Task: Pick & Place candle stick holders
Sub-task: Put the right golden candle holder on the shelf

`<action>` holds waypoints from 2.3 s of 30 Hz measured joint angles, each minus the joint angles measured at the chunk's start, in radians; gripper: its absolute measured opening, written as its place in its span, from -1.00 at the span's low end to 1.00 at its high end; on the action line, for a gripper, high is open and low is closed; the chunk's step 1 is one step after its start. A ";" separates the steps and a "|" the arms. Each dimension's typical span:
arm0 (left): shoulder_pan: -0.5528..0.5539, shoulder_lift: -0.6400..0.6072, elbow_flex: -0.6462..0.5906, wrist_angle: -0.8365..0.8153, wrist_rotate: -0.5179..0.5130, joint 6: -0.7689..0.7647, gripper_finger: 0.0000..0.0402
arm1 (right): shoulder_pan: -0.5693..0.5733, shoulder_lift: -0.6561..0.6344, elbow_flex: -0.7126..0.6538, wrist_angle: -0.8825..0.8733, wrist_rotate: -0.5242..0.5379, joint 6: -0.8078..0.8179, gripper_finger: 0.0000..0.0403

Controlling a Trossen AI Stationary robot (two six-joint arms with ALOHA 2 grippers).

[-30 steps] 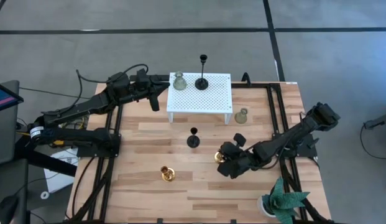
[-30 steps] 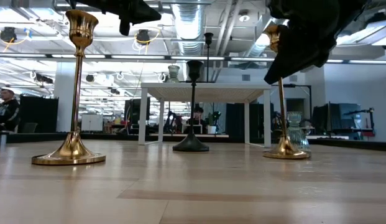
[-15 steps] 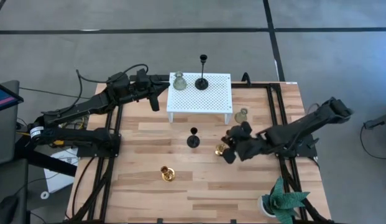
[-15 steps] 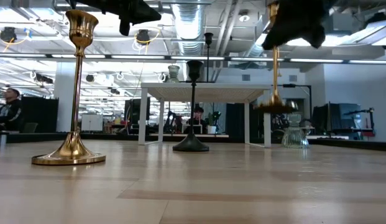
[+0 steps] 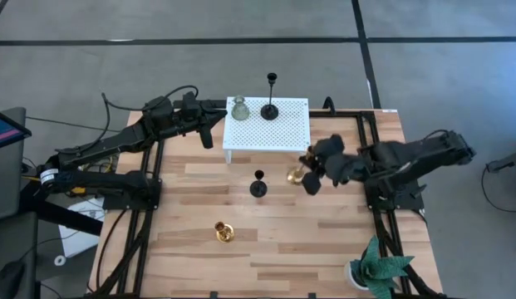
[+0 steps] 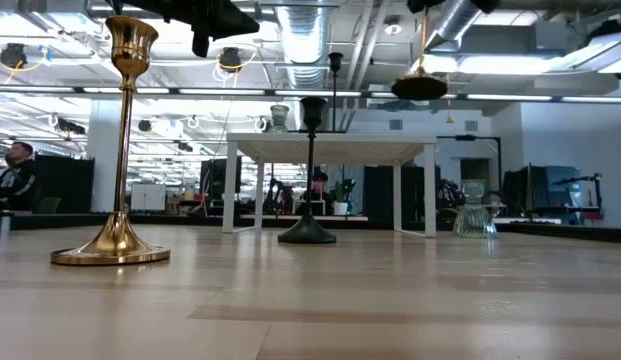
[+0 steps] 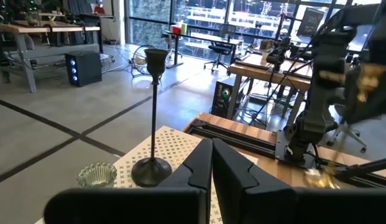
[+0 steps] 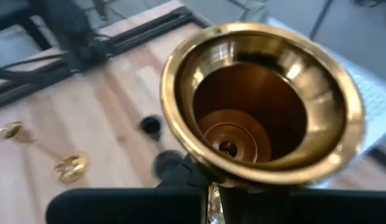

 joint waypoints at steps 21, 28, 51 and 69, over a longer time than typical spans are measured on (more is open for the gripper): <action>0.000 0.000 0.000 -0.016 0.000 -0.002 -0.94 | -0.364 0.195 0.454 -0.054 -0.061 -0.324 -0.98; 0.000 0.000 0.000 -0.016 0.000 -0.003 -0.94 | -0.498 0.212 0.455 -0.023 -0.128 -0.346 -0.99; 0.000 0.000 0.000 -0.015 0.000 -0.003 -0.94 | -0.809 0.389 0.454 -0.001 -0.384 -0.428 -0.99; 0.000 0.000 0.000 -0.015 0.000 -0.003 -0.94 | -0.869 0.445 0.445 -0.002 -0.393 -0.454 -0.99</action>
